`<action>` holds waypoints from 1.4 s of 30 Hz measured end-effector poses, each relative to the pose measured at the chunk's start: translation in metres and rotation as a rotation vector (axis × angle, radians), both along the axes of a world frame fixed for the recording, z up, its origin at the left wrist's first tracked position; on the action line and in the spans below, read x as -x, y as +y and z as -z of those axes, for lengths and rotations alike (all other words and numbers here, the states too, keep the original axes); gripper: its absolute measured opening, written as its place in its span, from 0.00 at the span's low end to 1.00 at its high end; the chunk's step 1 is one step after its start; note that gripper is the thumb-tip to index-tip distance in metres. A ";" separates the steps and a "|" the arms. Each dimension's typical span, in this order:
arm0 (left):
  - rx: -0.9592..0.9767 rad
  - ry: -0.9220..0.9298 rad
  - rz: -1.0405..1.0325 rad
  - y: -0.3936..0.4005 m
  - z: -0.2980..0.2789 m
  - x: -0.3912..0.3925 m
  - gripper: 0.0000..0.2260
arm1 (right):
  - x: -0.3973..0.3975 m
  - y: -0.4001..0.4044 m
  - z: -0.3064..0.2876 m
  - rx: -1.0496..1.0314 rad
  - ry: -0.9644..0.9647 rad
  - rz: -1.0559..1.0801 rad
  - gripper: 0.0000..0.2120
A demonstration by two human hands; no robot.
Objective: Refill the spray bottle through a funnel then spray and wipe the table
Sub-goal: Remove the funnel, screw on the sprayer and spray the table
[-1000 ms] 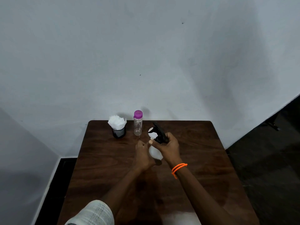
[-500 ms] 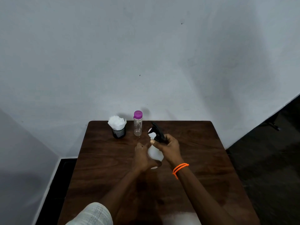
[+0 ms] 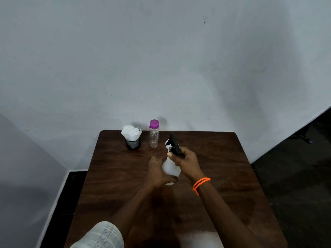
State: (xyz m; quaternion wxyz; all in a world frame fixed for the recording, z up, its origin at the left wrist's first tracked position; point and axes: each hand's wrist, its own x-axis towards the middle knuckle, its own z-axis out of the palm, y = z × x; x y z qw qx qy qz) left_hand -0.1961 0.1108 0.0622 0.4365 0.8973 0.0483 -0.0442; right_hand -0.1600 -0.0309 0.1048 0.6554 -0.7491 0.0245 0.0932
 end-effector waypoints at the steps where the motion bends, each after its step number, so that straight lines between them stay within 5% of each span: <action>1: 0.000 0.003 -0.001 0.000 -0.002 0.000 0.44 | 0.000 0.002 0.002 0.002 0.000 0.034 0.12; 13: -0.036 -0.111 -0.187 -0.013 -0.001 0.016 0.36 | 0.006 0.041 0.007 0.305 -0.134 0.314 0.15; 20: -0.155 0.034 -0.419 -0.027 -0.018 0.030 0.15 | 0.010 0.060 0.009 0.317 -0.143 0.352 0.16; 30: -0.033 0.071 -0.190 0.022 0.012 0.037 0.46 | 0.003 0.047 0.020 0.110 -0.031 0.014 0.12; 33: 0.013 0.084 -0.103 0.039 0.025 0.047 0.45 | 0.006 0.052 0.017 0.177 -0.050 -0.159 0.14; 42: 0.007 0.152 -0.371 0.027 0.037 0.078 0.50 | 0.028 0.090 0.035 0.385 -0.091 -0.196 0.14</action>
